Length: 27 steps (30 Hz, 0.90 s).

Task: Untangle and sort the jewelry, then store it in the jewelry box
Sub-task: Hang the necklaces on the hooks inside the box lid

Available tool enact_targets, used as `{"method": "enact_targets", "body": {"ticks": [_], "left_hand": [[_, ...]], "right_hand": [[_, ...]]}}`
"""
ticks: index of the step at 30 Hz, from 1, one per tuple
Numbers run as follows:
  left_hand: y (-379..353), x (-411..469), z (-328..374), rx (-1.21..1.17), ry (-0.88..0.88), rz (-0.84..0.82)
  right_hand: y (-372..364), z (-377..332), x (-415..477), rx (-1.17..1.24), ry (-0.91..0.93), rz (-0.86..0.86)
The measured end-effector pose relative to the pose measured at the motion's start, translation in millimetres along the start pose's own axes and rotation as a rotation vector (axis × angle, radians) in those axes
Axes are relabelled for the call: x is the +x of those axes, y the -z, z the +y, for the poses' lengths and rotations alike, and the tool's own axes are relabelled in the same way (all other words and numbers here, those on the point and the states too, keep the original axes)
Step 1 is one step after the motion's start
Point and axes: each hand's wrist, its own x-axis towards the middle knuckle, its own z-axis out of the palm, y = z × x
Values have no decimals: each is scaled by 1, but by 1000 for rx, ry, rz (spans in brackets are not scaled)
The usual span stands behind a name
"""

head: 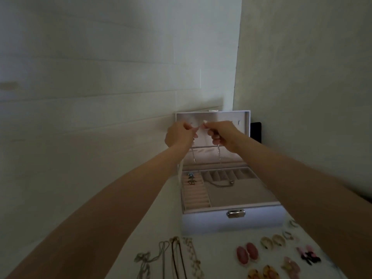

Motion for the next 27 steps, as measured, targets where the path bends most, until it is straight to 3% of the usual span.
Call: {"method": "enact_targets", "body": {"ticks": [7, 11, 19, 23, 27], "left_hand": [[-28, 21, -1, 183, -74, 118], [-40, 31, 0, 174, -30, 187], [-44, 34, 5, 162, 40, 204], [-42, 33, 3, 185, 45, 189], [-42, 34, 2, 152, 50, 162]], "right_hand": [[-2, 10, 30, 136, 23, 69], [-7, 8, 35, 184, 43, 70], [-17, 9, 44, 276, 34, 232], [-20, 10, 46, 166, 62, 325], [-25, 7, 47, -135, 204, 444]]}}
